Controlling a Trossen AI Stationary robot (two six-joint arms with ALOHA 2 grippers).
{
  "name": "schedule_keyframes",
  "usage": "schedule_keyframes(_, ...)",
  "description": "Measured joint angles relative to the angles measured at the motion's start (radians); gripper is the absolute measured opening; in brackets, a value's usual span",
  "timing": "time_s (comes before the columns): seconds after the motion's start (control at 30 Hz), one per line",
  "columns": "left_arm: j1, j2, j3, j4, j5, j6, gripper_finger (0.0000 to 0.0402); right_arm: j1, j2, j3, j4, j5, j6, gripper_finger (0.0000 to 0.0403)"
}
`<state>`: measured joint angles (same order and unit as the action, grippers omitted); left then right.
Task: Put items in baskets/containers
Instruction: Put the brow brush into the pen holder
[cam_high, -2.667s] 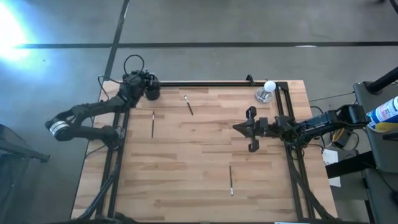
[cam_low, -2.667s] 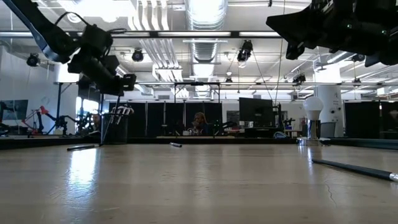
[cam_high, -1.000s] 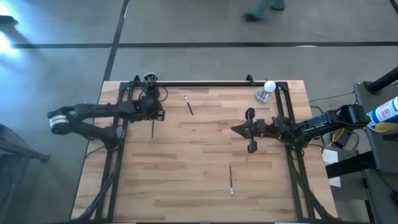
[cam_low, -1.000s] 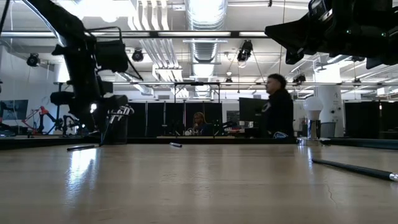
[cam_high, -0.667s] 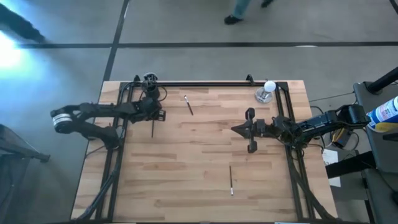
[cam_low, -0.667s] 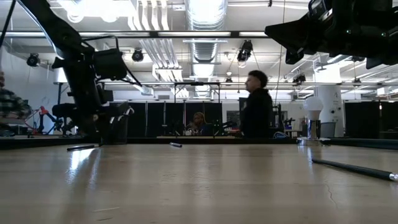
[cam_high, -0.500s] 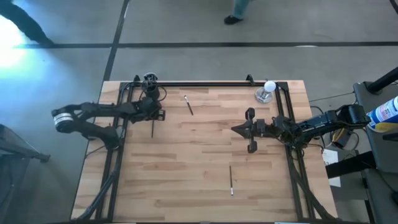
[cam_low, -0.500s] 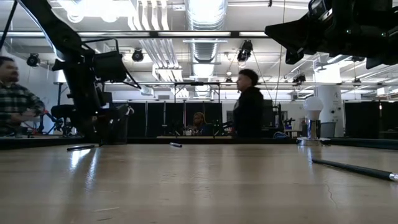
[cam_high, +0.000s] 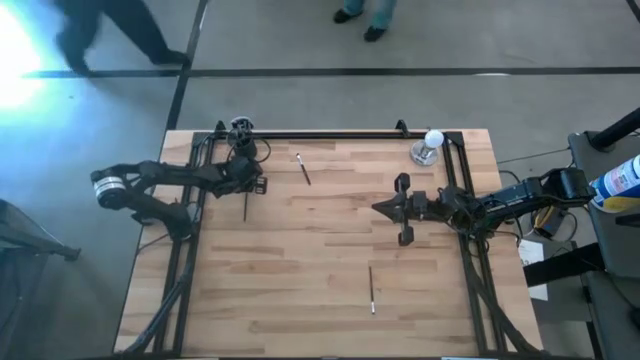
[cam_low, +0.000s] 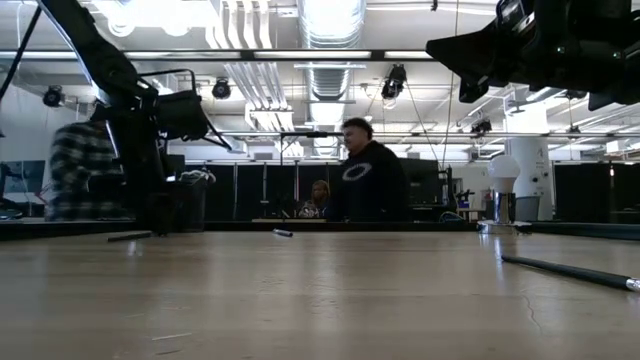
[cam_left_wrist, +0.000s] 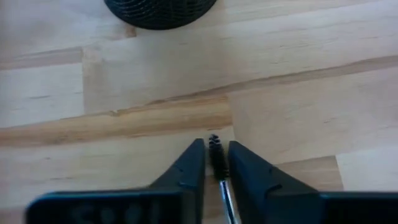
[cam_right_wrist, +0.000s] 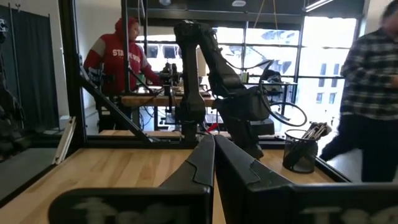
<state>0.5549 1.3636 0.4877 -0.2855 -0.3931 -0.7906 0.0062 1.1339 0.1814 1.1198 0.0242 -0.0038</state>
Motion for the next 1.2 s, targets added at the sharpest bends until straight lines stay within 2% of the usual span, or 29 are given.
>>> schedule_keyframes(0.13,0.002,-0.046,-0.004,-0.007,0.018,0.031,0.0009,0.0,0.0,0.0,0.0,0.0,0.0,0.0008)
schedule_keyframes(0.4,-0.003,-0.248,-0.004,-0.011,0.009,0.037,0.0001,0.0,0.0,0.0,0.0,0.001,0.0,0.0008)
schedule_keyframes(0.63,-0.039,-0.426,-0.003,0.022,-0.076,0.053,0.0,0.0,0.0,0.0,0.0,0.001,0.0,0.0008)
schedule_keyframes(0.87,-0.105,-0.466,-0.003,0.303,-0.104,0.165,0.0,0.0,0.0,0.0,0.0,0.001,-0.003,0.0008)
schedule_keyframes(1.2,-0.107,-0.35,-0.003,0.717,-0.098,0.434,0.0,0.0,0.0,0.0,0.0,0.001,-0.003,0.0008)
